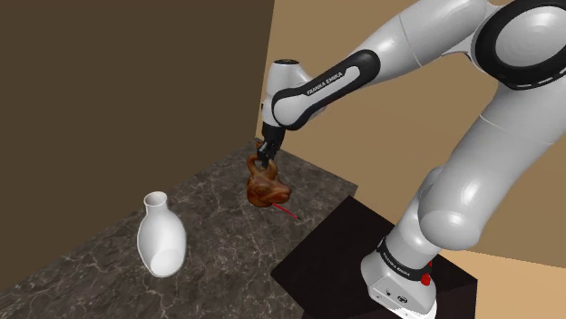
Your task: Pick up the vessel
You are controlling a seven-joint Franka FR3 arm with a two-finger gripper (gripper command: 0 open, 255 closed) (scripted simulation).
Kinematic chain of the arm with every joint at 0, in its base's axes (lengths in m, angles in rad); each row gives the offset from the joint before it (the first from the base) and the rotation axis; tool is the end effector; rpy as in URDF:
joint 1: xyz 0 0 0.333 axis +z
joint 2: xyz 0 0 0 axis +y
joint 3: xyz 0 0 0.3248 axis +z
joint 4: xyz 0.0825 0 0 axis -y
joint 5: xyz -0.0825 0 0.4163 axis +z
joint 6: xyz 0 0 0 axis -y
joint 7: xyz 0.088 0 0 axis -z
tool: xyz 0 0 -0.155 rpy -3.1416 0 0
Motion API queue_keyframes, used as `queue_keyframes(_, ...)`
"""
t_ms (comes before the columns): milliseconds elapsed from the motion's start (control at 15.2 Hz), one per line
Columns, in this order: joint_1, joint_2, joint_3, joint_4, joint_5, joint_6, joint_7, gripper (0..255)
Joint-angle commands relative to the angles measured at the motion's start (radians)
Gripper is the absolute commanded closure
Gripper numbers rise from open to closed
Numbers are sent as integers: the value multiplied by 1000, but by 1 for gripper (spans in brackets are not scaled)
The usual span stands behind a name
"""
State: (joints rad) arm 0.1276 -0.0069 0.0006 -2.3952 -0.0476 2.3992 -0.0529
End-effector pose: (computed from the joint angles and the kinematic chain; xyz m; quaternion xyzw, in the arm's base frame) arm 0.5109 0.0639 0.2571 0.9940 0.1078 0.0061 0.0160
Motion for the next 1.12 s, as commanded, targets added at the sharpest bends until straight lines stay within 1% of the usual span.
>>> queue_keyframes(0,0,-8,0,5,1,-14,0,255)
queue_keyframes(924,2,-121,1,86,8,-209,-9,255)
queue_keyframes(1056,2,-122,1,87,8,-211,-9,255)
